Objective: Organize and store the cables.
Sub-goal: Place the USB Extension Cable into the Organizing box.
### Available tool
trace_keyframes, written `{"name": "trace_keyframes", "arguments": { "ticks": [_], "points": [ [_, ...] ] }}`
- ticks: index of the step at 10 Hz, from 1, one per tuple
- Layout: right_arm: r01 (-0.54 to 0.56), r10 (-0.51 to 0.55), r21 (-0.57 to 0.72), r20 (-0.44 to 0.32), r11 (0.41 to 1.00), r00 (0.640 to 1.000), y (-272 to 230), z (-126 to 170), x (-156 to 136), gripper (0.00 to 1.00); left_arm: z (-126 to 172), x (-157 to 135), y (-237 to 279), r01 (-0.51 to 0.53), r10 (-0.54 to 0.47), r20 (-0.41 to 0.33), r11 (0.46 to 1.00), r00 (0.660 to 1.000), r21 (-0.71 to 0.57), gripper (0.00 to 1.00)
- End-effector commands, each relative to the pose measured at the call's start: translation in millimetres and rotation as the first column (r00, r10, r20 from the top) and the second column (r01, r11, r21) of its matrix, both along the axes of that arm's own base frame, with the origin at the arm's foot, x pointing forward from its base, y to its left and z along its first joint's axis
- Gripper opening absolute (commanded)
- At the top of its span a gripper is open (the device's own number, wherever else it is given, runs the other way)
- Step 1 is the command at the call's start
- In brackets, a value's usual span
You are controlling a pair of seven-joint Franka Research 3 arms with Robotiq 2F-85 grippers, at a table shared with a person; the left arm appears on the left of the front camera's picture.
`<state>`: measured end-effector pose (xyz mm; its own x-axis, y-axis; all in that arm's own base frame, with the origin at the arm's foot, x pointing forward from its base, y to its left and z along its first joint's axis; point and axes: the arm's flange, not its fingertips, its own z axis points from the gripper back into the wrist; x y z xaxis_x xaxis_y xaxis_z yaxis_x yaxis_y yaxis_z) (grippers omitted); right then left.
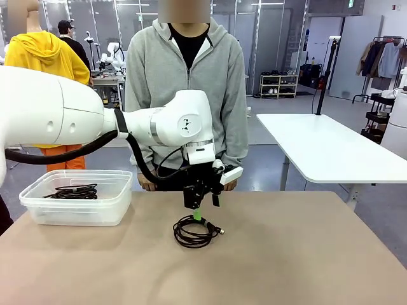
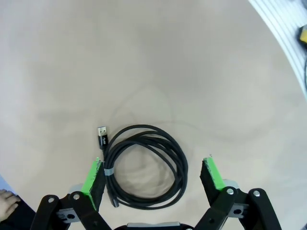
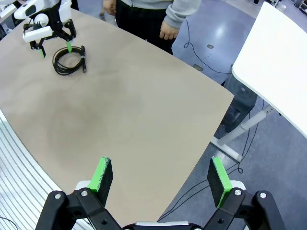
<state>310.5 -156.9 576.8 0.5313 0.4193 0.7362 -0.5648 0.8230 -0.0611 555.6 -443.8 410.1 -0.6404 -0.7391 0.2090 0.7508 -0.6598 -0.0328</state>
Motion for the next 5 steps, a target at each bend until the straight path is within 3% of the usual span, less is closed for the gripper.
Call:
{"name": "trace_keyframes", "arguments": {
  "ticks": [1,4,5],
  "points": [
    [-0.004,0.004,-0.002,-0.007,1.0,1.0,-0.3,-0.1,-0.5,1.0,8.8,8.9,-3.1,0.001,-0.001,-0.01,1.0,1.0,0.007,1.0],
    [-0.004,0.004,-0.002,-0.007,1.0,1.0,-0.3,-0.1,-0.5,1.0,9.0,13.3,-7.1,-0.028,0.028,-0.043,1.0,0.999,0.005,1.0],
    [-0.004,0.004,-0.002,-0.007,1.0,1.0,-0.3,-0.1,-0.5,1.0,8.8,18.2,-7.3,-0.051,0.052,-0.02,0.998,0.998,0.021,1.0]
  ]
}}
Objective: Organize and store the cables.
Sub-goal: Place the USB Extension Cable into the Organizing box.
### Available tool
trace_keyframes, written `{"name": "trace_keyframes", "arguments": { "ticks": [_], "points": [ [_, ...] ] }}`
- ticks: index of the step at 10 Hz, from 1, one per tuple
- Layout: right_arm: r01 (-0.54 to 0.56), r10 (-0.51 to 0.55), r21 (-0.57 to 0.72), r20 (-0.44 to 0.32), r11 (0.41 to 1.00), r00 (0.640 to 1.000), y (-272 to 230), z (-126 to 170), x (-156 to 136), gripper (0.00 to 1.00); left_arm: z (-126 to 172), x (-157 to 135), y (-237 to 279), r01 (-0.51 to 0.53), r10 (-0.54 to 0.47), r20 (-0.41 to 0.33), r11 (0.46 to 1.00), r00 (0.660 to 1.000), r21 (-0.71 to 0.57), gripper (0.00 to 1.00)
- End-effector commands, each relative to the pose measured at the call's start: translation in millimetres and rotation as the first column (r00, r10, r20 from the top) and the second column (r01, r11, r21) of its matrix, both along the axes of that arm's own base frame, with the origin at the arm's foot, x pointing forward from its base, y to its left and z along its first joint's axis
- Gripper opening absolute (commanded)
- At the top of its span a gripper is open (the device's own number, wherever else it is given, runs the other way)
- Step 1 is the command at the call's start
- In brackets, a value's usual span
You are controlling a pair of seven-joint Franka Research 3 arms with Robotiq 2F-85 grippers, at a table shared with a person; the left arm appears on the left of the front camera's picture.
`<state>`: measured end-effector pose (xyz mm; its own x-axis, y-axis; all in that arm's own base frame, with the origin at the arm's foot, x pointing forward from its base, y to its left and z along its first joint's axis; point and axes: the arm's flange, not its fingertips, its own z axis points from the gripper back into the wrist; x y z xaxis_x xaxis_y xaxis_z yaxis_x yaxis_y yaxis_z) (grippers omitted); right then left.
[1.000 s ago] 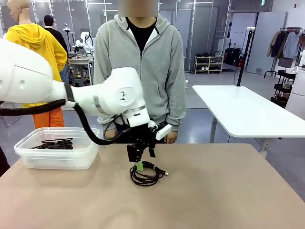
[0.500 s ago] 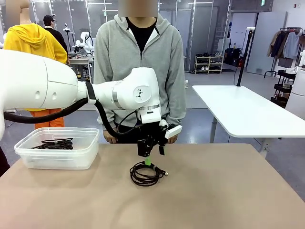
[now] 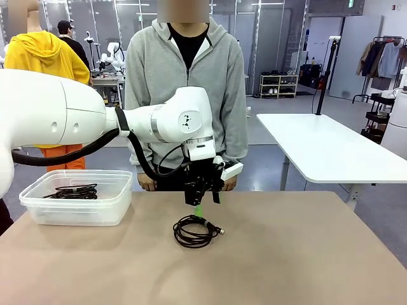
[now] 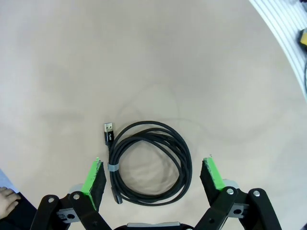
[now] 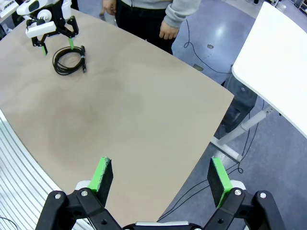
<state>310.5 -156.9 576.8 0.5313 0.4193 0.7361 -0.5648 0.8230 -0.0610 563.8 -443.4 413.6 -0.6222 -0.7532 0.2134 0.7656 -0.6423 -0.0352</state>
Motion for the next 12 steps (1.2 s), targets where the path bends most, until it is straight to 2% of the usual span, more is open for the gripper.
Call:
{"name": "trace_keyframes", "arguments": {
  "ticks": [1,2,4,7,12],
  "points": [
    [-0.004,0.004,-0.002,-0.007,1.0,1.0,-0.3,-0.1,-0.5,1.0,1.8,14.7,-7.2,-0.05,0.05,0.007,0.998,0.999,0.041,1.0],
    [-0.004,0.004,-0.002,-0.007,1.0,1.0,-0.3,-0.1,-0.5,1.0,-1.7,18.3,-7.3,-0.051,0.051,0.016,0.998,0.999,0.036,1.0],
    [-0.004,0.004,-0.002,-0.007,1.0,1.0,-0.3,-0.1,-0.5,1.0,-10.9,26.2,-6.3,-0.084,0.077,0.095,0.994,0.992,0.072,1.0],
    [-0.004,0.004,-0.002,-0.007,1.0,1.0,-0.3,-0.1,-0.5,1.0,-32.0,46.1,-11.5,-0.209,0.204,0.074,0.976,0.976,0.061,1.0],
    [-0.004,0.004,-0.002,-0.007,1.0,1.0,-0.3,-0.1,-0.5,1.0,-53.7,59.0,-11.9,-0.216,0.212,0.099,0.976,0.972,0.04,1.0]
  ]
}}
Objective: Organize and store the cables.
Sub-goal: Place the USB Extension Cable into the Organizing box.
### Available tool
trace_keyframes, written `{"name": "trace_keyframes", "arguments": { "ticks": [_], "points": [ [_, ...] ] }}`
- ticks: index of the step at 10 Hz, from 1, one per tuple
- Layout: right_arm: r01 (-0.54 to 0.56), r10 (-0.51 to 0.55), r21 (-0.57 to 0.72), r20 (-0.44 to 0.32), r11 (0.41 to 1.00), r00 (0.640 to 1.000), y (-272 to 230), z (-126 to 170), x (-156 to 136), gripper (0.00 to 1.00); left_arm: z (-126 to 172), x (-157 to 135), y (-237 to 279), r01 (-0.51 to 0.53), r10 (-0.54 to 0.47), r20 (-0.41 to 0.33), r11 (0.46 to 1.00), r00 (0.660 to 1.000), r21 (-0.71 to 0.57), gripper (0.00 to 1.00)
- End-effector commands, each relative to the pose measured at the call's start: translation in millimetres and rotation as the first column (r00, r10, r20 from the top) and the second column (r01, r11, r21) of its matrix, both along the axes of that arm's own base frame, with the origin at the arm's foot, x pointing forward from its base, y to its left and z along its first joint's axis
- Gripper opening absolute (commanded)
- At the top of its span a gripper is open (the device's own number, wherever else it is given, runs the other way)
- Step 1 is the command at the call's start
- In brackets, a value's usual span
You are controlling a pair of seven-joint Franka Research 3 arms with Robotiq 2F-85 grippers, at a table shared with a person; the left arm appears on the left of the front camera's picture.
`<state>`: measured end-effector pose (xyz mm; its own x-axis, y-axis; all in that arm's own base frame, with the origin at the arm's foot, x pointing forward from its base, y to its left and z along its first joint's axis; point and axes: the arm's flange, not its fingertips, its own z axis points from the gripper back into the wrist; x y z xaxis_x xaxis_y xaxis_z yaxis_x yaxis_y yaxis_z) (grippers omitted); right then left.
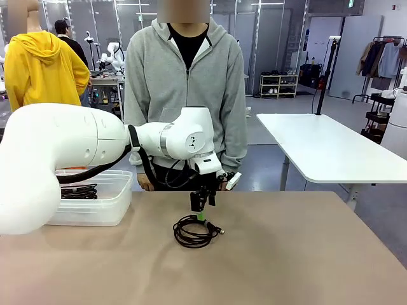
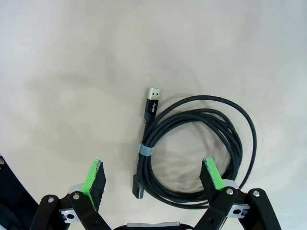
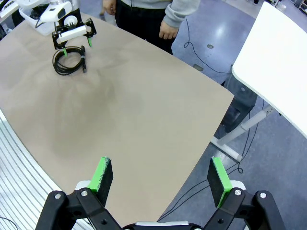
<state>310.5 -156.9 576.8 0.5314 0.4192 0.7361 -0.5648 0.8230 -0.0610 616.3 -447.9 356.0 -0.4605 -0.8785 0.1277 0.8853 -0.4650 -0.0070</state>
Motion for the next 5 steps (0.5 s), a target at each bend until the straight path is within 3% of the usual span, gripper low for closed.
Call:
{"name": "trace_keyframes", "arguments": {
  "ticks": [1,4,5],
  "points": [
    [-0.004,0.004,-0.002,-0.007,1.0,1.0,-0.3,0.0,-0.5,1.0,3.2,8.4,-6.9,-0.003,0.003,0.033,1.0,0.999,-0.004,1.0],
    [-0.004,0.004,-0.002,-0.007,1.0,1.0,-0.3,0.0,-0.5,1.0,-5.6,10.1,-10.7,0.03,-0.032,0.045,0.999,0.998,0.041,1.0],
    [-0.004,0.004,-0.002,-0.007,1.0,1.0,-0.3,0.0,-0.5,1.0,-7.6,9.2,-12.9,0.083,-0.088,0.073,0.995,0.993,0.06,1.0]
  ]
}}
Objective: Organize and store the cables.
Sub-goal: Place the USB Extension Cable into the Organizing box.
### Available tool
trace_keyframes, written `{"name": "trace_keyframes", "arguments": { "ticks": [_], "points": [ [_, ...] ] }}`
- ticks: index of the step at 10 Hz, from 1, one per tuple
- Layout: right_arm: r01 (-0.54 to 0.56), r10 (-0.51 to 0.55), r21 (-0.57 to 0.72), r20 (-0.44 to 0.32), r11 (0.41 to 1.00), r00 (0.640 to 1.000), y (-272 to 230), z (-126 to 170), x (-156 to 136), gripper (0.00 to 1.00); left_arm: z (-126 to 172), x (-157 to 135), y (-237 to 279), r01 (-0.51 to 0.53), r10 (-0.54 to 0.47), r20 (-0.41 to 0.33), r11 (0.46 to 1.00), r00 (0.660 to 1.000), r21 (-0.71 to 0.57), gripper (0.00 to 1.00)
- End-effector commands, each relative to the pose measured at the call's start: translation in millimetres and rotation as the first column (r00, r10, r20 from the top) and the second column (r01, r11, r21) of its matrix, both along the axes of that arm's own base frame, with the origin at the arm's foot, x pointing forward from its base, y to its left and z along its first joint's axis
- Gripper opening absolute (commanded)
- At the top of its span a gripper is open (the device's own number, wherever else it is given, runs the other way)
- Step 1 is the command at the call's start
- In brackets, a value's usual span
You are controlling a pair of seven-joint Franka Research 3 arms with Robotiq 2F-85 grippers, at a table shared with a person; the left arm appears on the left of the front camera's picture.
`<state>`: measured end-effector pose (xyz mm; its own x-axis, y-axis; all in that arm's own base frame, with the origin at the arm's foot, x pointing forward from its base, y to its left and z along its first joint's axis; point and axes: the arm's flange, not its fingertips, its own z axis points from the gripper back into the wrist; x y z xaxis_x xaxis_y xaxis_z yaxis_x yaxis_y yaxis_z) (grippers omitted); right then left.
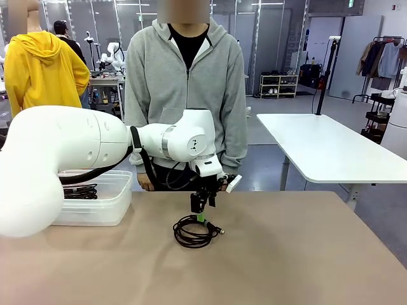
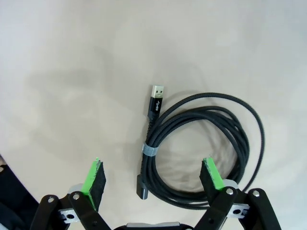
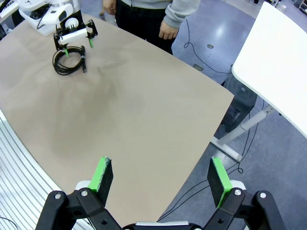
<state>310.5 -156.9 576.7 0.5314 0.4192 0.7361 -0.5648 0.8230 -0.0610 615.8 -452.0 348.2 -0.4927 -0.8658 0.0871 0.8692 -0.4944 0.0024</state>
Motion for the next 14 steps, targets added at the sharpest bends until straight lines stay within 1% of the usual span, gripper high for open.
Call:
{"name": "trace_keyframes", "arguments": {
  "ticks": [1,3,6,8,14],
  "points": [
    [-0.004,0.004,-0.002,-0.007,1.0,1.0,-0.3,0.0,-0.5,1.0,-1.9,10.3,-9.4,0.069,-0.077,0.09,0.994,0.993,0.083,1.0],
    [-0.004,0.004,-0.002,-0.007,1.0,1.0,-0.3,0.0,-0.5,1.0,-2.8,10.9,-6.8,0.066,-0.068,0.062,0.997,0.996,0.034,1.0],
    [-0.004,0.004,-0.002,-0.007,1.0,1.0,-0.3,0.0,-0.5,1.0,-8.4,10.3,-5.9,0.058,-0.059,0.056,0.998,0.997,0.023,1.0],
    [-0.004,0.004,-0.002,-0.007,1.0,1.0,-0.3,0.0,-0.5,1.0,-20.5,9.2,-8.7,0.071,-0.072,0.034,0.997,0.997,0.022,1.0],
    [-0.004,0.004,-0.002,-0.007,1.0,1.0,-0.3,0.0,-0.5,1.0,-31.1,5.3,-9.5,0.073,-0.073,0.03,0.997,0.997,0.023,1.0]
  ]
}}
